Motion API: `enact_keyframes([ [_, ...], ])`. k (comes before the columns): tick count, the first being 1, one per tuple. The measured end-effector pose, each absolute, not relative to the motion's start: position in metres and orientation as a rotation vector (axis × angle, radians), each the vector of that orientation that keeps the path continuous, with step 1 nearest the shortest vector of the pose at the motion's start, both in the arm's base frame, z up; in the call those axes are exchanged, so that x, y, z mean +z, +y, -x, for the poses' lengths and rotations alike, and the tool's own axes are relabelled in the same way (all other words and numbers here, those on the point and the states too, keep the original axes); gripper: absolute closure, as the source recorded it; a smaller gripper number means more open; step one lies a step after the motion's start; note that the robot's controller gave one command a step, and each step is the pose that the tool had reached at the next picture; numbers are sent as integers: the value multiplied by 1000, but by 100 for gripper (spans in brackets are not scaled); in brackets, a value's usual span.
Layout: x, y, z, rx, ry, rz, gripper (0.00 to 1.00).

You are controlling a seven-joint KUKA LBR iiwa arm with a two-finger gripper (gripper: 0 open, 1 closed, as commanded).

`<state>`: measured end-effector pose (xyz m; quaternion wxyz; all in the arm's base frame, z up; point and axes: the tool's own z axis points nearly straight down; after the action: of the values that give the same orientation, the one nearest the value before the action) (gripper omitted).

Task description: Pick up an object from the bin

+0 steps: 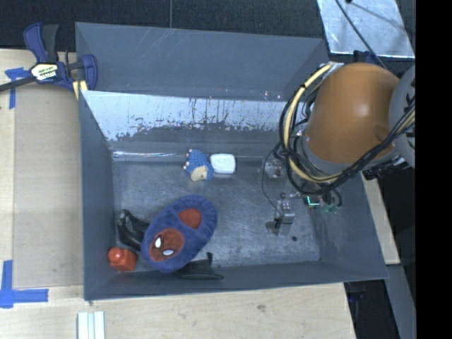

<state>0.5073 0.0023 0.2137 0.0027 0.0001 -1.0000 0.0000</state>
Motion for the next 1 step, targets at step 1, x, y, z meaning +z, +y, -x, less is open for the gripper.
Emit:
enact_keyframes([
  [1, 142, 36, -596, -2, -3130, -311, 0],
])
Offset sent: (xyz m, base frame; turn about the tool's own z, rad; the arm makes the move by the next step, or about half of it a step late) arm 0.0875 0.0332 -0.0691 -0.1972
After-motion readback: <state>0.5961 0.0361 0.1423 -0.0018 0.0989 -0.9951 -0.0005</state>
